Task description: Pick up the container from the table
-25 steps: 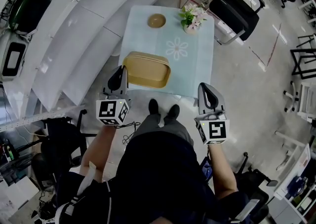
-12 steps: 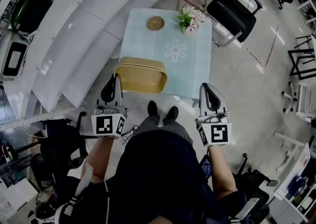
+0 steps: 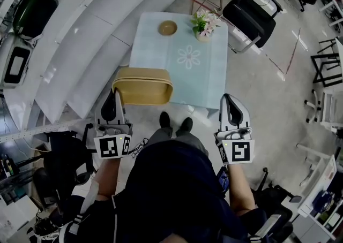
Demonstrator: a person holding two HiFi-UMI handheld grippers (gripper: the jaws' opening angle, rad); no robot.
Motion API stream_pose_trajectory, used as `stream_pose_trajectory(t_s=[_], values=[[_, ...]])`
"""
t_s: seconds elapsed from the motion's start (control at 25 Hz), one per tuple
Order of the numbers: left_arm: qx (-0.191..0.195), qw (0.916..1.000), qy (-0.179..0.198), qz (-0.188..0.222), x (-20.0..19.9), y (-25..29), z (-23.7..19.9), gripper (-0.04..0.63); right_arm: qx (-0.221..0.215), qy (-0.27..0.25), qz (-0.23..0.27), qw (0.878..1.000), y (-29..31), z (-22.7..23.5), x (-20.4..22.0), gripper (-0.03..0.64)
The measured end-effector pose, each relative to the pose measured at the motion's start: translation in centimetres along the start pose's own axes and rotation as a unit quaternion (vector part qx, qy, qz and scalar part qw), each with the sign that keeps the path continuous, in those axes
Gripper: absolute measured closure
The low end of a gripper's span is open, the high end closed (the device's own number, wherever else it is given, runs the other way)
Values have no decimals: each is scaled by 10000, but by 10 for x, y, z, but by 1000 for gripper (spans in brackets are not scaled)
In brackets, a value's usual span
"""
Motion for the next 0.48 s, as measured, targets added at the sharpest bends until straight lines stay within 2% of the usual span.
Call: stream_pose_trajectory(t_s=[0.36,0.48], values=[[-263,9993,-45,276,-9,-21,-6,577,9,-12,320,9995,-13,-3,-14,618],[-273,9990,-36,345,-10,-25,-4,577,147,-83,269,9995,-18,-3,-16,615]])
Point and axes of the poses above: the fingertips, and each gripper's own axes: y forward along the fingers, z to its right, x out of its underside, the point moved 8 cm from there along -y, backward along the fingers, and after that the axes turned 13 degrees about y, right-handed, at the moved point
